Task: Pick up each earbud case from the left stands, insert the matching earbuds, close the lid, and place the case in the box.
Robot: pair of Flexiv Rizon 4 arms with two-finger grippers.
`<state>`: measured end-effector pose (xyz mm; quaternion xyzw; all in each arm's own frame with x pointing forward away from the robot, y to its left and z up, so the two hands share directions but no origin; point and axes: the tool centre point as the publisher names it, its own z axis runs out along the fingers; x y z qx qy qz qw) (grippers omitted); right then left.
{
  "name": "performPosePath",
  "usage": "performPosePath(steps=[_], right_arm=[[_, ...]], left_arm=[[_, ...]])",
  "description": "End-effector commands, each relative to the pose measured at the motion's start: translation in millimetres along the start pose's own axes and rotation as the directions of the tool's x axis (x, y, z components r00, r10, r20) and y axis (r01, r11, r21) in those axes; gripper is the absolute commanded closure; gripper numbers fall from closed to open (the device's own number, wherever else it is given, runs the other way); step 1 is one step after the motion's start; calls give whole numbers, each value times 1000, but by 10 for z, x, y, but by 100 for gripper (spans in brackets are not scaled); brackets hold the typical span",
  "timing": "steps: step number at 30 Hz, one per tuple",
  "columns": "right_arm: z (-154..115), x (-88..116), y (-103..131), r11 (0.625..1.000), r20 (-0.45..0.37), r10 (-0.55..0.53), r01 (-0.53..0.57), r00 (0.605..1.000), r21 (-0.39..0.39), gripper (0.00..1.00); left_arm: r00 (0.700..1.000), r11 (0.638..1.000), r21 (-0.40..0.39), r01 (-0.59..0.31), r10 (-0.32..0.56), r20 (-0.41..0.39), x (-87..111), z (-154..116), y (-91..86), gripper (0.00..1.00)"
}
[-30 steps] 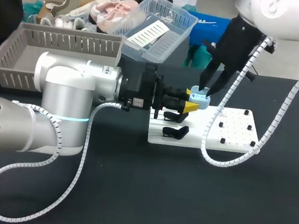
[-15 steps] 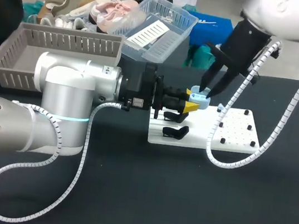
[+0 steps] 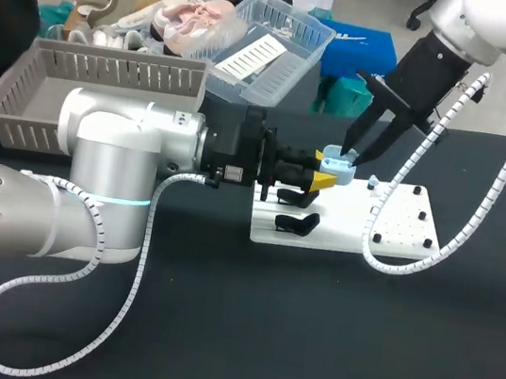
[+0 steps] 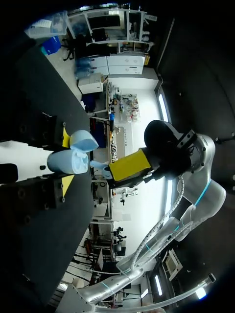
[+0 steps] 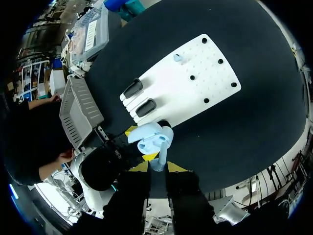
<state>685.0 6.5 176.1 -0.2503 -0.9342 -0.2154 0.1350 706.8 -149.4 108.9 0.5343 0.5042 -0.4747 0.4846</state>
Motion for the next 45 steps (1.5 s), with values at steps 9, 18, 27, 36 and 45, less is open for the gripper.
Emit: performPosePath(steps=[9, 18, 27, 36, 45], right_arm=[[-74, -76, 54, 1000, -78, -15, 16, 997, 4, 100], [-88, -87, 87, 1000, -127, -24, 25, 992, 5, 100], [-78, -93, 71, 1000, -164, -25, 27, 986, 11, 100], [-59, -93, 61, 999, -175, -20, 24, 984, 22, 100], [-29, -99, 50, 999, -184, -20, 26, 983, 29, 100]], left_arm=[[1000, 1000, -1, -1, 1, 2, 6, 2, 1, 100], [1000, 1000, -1, -1, 1, 2, 6, 2, 1, 100], [1000, 1000, -1, -1, 1, 2, 6, 2, 1, 100], [1000, 1000, -1, -1, 1, 2, 6, 2, 1, 100], [1000, 1000, -1, -1, 1, 2, 6, 2, 1, 100]])
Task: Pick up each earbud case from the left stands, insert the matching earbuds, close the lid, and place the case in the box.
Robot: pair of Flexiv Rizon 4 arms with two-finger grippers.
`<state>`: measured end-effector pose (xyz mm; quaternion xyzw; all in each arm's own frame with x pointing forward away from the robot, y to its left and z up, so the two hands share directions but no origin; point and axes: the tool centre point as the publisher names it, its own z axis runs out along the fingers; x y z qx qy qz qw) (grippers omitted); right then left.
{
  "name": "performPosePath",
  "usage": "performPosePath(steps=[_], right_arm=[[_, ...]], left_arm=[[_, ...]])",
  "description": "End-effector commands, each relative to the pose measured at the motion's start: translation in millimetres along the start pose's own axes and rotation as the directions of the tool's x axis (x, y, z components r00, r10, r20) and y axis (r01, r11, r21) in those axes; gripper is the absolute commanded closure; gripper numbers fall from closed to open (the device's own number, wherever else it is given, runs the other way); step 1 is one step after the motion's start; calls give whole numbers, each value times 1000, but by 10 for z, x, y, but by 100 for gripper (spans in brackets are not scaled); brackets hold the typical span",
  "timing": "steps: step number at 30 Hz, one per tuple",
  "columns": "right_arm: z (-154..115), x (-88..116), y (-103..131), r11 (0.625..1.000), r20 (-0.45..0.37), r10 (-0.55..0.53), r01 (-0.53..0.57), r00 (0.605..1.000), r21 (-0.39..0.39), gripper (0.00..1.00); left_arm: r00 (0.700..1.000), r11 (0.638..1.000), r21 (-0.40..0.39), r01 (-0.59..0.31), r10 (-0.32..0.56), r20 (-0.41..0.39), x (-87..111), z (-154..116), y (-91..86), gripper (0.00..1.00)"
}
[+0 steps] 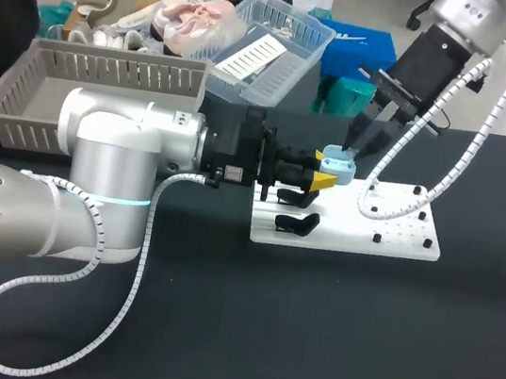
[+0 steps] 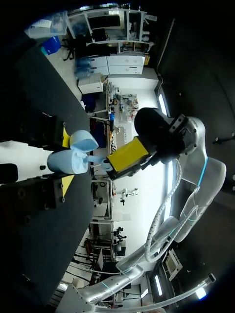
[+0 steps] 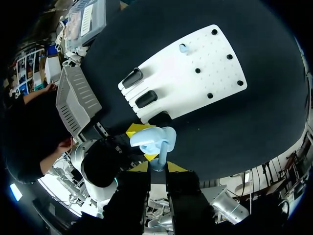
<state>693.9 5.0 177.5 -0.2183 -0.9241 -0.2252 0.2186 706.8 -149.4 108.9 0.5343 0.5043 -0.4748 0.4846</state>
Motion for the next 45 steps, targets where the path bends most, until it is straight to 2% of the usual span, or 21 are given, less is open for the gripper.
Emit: performPosePath(steps=[1, 28, 29, 32, 33, 36, 45], right_arm=[[2, -25, 9, 1000, -8, -1, 1, 1000, 4, 100], [60, -96, 15, 999, -5, 12, -12, 1000, 36, 100], [62, -96, 16, 999, -4, 13, -13, 1000, 37, 99], [73, -96, 16, 999, -3, 14, -14, 1000, 39, 70], [77, -96, 16, 999, -3, 15, -15, 1000, 39, 67], [88, -96, 17, 999, -6, 16, -15, 1000, 40, 63], [44, -34, 20, 999, 7, 7, -7, 1000, 35, 64]], left_arm=[[1000, 1000, -1, -1, 1, 2, 6, 2, 1, 100], [1000, 1000, -1, -1, 1, 2, 6, 2, 1, 100], [1000, 1000, -1, -1, 1, 2, 6, 2, 1, 100], [1000, 1000, -1, -1, 1, 2, 6, 2, 1, 100], [1000, 1000, -1, -1, 1, 2, 6, 2, 1, 100], [1000, 1000, -1, -1, 1, 2, 6, 2, 1, 100], [1000, 1000, -1, -1, 1, 2, 6, 2, 1, 100]])
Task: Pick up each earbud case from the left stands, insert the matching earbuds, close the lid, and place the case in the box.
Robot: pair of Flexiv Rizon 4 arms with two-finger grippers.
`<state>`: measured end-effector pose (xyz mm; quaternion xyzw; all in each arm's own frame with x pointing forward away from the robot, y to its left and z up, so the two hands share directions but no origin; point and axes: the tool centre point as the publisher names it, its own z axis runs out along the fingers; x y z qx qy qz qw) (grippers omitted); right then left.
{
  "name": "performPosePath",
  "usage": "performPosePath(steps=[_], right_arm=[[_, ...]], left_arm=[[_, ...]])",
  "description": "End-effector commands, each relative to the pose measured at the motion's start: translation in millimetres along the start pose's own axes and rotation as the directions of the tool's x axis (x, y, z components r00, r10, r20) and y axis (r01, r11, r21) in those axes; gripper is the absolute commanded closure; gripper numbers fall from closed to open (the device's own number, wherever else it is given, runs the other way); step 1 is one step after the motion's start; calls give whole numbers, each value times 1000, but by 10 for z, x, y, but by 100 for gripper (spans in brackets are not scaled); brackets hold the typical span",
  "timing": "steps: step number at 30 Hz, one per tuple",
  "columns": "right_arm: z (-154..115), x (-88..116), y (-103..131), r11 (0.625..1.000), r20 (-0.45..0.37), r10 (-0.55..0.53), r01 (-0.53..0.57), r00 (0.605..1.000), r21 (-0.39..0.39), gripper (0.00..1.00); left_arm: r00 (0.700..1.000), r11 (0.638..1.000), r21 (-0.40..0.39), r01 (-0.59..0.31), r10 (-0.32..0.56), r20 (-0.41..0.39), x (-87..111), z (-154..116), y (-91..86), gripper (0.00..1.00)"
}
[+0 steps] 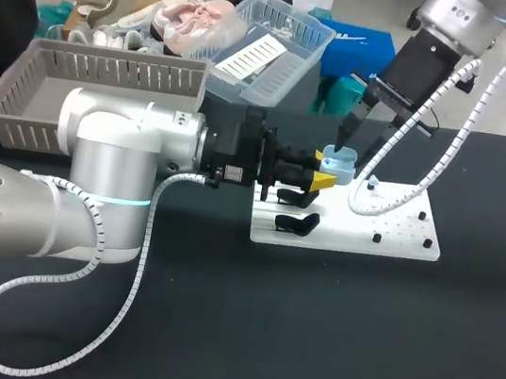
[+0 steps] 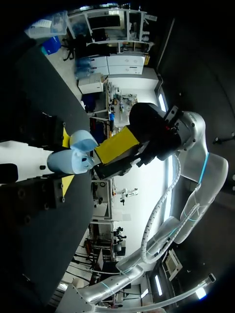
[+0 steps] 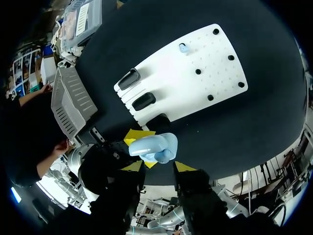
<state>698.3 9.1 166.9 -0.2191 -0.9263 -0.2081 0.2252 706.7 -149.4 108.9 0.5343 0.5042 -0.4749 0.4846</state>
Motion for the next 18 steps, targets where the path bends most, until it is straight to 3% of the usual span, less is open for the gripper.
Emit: performPosePath(steps=[1, 8, 11, 18], right_arm=[[-67, 63, -9, 1000, 16, -7, 7, 1000, -3, 64], [-157, 156, -83, 998, 226, 2, -15, 974, 56, 60], [-177, 165, -109, 999, 248, 3, -14, 969, 42, 53], [-240, 114, -205, 999, 330, 26, -37, 943, 25, 47]], left_arm=[[1000, 1000, -1, -1, 1, 1, 6, 2, 2, 100], [1000, 1000, -1, -1, 1, 1, 6, 2, 2, 100], [1000, 1000, -1, -1, 1, 1, 6, 2, 2, 100], [1000, 1000, -1, -1, 1, 1, 6, 2, 2, 100]])
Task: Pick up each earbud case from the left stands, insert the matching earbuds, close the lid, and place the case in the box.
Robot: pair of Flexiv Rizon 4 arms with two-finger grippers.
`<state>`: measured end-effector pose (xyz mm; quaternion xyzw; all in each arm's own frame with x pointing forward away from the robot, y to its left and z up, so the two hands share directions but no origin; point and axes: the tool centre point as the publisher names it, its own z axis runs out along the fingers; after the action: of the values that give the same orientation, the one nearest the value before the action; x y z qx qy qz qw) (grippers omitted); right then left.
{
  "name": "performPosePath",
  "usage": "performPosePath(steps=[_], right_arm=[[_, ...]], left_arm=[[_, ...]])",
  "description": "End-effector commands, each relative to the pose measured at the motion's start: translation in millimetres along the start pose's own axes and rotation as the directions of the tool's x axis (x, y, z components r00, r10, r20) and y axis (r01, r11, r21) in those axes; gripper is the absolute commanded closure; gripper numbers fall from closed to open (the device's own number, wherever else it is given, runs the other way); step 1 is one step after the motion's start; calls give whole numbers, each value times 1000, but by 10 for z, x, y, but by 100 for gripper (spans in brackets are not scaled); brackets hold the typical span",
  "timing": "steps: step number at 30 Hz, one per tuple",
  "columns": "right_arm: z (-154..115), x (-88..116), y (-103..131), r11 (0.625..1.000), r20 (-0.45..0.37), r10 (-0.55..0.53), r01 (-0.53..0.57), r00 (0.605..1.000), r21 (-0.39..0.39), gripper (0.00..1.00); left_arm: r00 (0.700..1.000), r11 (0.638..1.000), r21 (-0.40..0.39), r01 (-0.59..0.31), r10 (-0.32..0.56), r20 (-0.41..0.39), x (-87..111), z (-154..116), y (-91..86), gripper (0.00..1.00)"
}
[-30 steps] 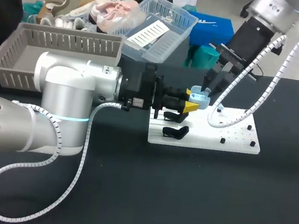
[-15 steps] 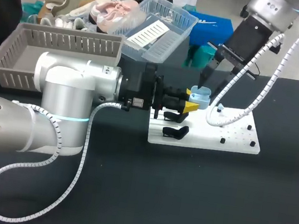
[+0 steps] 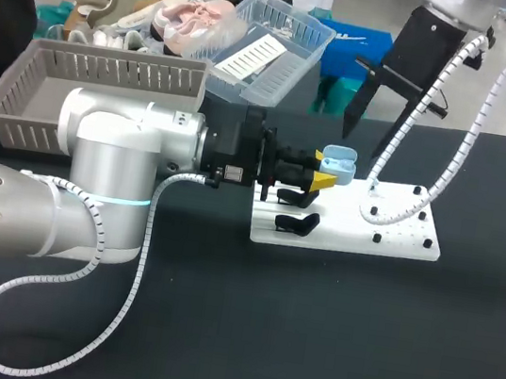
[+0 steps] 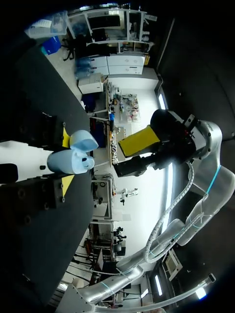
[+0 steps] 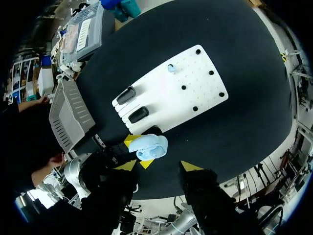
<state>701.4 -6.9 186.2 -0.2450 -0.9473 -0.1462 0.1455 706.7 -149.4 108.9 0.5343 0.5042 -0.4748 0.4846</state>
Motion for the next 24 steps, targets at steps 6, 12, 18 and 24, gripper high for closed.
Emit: performPosePath(steps=[6, 12, 18, 24], right_arm=[[-77, -22, -277, 998, 187, 42, -30, 982, -64, 51], [-111, -154, -440, 995, 241, 65, -46, 968, -83, 50], [-72, -307, -569, 996, 286, 65, -44, 956, -79, 49], [-10, -511, -689, 997, 304, 59, -41, 951, -67, 41]], left_arm=[[1000, 1000, -1, -1, 1, 1, 6, 2, 1, 100], [1000, 1000, -1, -1, 1, 1, 6, 2, 1, 100], [1000, 1000, -1, -1, 1, 1, 6, 2, 1, 100], [1000, 1000, -1, -1, 1, 1, 6, 2, 1, 100]])
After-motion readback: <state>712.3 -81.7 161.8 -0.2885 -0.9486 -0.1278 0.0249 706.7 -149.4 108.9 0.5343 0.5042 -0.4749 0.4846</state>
